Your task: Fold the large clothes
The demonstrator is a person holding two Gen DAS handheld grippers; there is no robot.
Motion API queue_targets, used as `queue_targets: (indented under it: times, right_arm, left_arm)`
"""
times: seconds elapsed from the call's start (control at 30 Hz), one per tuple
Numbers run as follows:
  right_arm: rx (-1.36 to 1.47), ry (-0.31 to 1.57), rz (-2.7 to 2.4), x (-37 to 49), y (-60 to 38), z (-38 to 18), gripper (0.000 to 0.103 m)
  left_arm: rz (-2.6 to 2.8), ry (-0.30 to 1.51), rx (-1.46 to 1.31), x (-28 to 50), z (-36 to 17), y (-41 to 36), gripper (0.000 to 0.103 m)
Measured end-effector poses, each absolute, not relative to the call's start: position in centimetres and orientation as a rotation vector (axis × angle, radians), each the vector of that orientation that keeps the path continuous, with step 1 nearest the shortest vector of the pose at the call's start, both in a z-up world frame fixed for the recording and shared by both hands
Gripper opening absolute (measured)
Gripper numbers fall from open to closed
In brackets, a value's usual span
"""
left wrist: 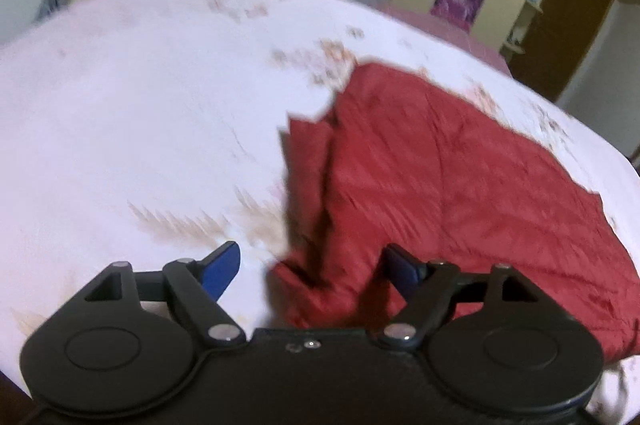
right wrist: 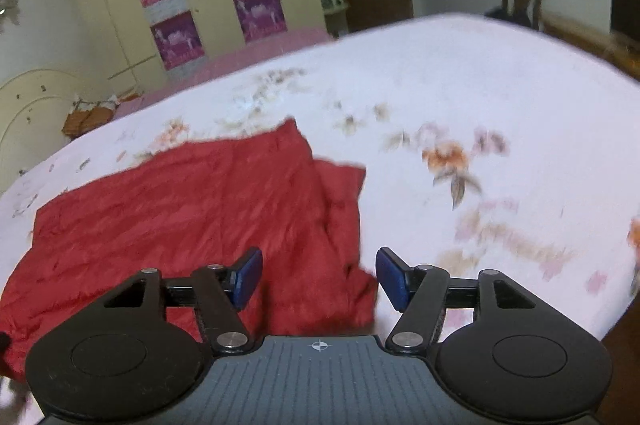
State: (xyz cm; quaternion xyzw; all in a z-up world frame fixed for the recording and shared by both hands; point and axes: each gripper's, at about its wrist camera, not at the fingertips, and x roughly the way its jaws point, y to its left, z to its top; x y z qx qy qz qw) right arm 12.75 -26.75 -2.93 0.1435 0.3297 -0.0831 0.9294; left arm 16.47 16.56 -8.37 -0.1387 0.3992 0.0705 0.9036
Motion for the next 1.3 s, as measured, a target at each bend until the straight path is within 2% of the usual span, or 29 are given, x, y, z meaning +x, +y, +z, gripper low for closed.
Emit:
queue_targets:
  times: [0.23, 0.6, 0.7, 1.0, 1.3]
  right_arm:
    - [0.185, 0.64, -0.009, 14.9, -22.4, -1.6, 0.062]
    - [0.099, 0.672, 0.176, 20.7, -15.6, -4.0, 0.061]
    - [0.075, 0.698, 0.209, 22.5, -14.3, -5.2, 0.043]
    - [-0.059, 0.769, 0.198, 26.9, -11.9, -10.3, 0.042]
    - [-0.061, 0.808, 0.215, 27.8, -12.5, -11.5, 0.043]
  left_arm:
    - [0.065, 0.729, -0.236, 17.2, -5.4, 16.0, 0.065]
    - [-0.075, 0.749, -0.16, 19.3, -6.3, 10.0, 0.064]
    - [-0.076, 0.78, -0.14, 20.4, -7.9, 9.1, 0.062]
    - [-0.023, 0.856, -0.114, 21.8, -11.2, 9.3, 0.063]
    - [-0.001, 0.895, -0.264, 20.7, -8.7, 11.6, 0.061]
